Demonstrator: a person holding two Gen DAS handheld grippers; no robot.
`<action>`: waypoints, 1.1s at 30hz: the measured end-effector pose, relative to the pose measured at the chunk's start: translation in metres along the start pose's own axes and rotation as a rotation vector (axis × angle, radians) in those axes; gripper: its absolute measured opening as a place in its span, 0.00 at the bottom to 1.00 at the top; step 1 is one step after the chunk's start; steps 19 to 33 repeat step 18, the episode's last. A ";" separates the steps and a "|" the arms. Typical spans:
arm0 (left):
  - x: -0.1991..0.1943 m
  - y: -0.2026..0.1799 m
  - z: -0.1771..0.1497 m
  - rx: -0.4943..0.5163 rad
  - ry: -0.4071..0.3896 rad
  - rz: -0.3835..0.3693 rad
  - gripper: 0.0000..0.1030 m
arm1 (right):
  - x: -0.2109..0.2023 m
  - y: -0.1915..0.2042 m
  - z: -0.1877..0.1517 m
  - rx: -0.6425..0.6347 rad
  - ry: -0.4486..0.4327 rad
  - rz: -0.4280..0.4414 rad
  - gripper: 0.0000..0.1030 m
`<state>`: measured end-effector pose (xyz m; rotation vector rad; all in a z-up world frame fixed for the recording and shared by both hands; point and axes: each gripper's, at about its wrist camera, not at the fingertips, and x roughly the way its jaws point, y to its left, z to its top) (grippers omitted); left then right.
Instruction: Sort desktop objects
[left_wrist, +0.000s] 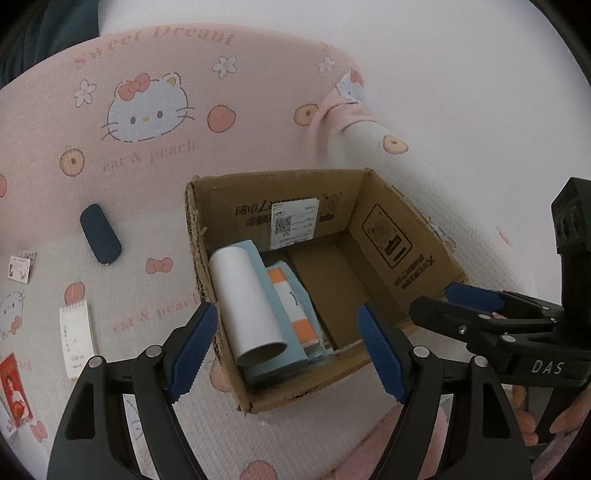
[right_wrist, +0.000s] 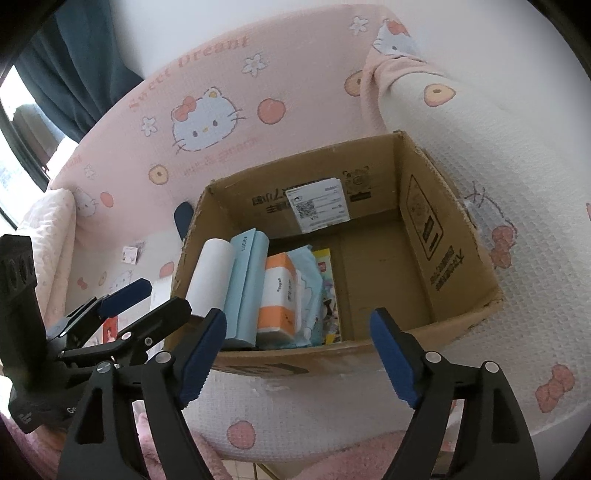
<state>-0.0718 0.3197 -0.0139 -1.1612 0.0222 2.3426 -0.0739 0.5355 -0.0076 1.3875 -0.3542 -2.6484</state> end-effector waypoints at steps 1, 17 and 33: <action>0.000 -0.001 0.000 -0.001 0.004 0.002 0.79 | 0.000 -0.001 0.000 0.001 0.001 -0.001 0.78; -0.007 -0.011 -0.003 0.028 -0.032 0.015 0.79 | -0.007 -0.006 -0.005 0.018 -0.006 0.015 0.79; -0.007 -0.012 -0.003 0.030 -0.033 0.014 0.79 | -0.008 -0.006 -0.005 0.019 -0.007 0.016 0.79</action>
